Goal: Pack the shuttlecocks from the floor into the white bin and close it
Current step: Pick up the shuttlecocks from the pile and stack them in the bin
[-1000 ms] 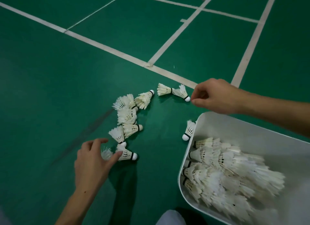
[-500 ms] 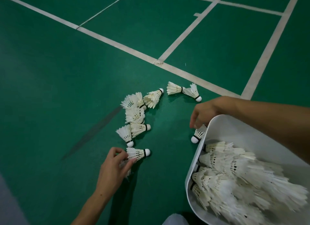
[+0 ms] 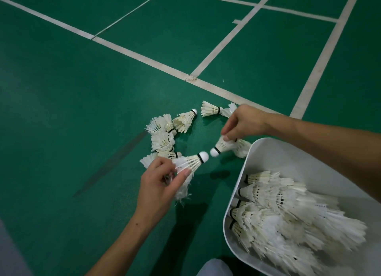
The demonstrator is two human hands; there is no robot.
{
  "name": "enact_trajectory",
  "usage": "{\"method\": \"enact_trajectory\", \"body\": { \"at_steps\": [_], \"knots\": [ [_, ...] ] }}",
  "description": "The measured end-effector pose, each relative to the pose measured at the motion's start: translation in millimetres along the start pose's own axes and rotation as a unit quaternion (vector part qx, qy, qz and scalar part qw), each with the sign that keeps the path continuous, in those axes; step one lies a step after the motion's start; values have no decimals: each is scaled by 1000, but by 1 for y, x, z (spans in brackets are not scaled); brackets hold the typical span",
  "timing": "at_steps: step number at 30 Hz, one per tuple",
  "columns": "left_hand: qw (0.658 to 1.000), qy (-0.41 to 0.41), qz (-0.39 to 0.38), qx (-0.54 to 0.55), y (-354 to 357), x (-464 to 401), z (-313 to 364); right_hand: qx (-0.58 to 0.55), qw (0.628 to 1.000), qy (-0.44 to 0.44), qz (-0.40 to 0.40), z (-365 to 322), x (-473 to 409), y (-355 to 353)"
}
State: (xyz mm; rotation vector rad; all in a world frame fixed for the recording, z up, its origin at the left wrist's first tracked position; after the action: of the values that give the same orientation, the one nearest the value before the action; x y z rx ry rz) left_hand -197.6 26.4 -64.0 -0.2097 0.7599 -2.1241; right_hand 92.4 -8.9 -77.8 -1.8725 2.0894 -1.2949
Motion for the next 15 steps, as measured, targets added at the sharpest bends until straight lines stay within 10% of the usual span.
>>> {"method": "enact_trajectory", "body": {
  "at_steps": [15],
  "knots": [
    [983, 141, 35, 114, -24, -2, 150, -288, 938, -62, 180, -52, 133, -48]
  ]
}}
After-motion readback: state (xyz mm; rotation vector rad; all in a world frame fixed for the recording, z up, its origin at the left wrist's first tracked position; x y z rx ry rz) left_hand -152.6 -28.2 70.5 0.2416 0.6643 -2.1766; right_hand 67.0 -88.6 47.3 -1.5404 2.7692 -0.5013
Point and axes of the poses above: each hand's wrist, its own x-axis away from the middle knuckle, its own y-axis out of the palm, z = x × y, the point moved 9 cm from there along -x, towards the middle knuckle, and after that the axes turned 2 degrees about -x, right-handed, at the moved point
